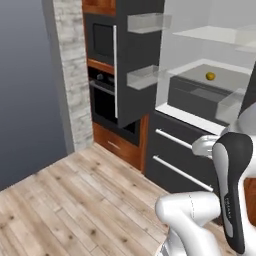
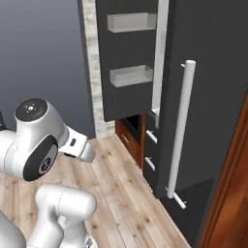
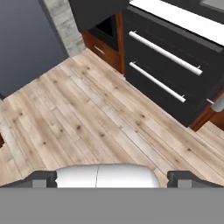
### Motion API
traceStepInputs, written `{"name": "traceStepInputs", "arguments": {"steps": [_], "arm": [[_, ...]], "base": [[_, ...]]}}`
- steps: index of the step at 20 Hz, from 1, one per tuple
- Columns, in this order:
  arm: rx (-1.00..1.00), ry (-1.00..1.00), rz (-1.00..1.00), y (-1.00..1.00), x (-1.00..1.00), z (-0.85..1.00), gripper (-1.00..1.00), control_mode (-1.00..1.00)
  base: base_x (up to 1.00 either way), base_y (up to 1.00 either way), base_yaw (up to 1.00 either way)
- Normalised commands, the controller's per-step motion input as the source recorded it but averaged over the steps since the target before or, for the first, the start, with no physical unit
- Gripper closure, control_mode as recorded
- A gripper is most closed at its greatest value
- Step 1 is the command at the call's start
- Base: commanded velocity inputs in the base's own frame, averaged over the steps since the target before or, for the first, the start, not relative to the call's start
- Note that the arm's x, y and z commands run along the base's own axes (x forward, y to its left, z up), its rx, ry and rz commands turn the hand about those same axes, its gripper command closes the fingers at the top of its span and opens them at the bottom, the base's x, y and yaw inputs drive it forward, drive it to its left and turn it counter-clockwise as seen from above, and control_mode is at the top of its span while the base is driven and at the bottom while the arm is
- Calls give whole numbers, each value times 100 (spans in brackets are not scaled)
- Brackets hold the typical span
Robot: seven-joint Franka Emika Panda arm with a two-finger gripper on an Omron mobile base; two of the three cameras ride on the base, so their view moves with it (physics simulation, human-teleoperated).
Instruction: Retrieve the apple and orange from the fridge and place them into the bowl on the dining table.
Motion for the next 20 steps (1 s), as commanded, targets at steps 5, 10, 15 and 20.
{"name": "traceStepInputs", "arguments": {"steps": [5, 10, 15, 20], "arm": [[0, 0, 0, 0, 0, 0, -100, 100], [0, 0, 0, 0, 0, 0, -100, 100], [0, 0, 0, 0, 0, 0, -100, 100], [0, 0, 0, 0, 0, 0, -100, 100]], "base": [[55, 29, -47], [62, 43, -48], [60, 32, -46], [48, 11, -41]]}}
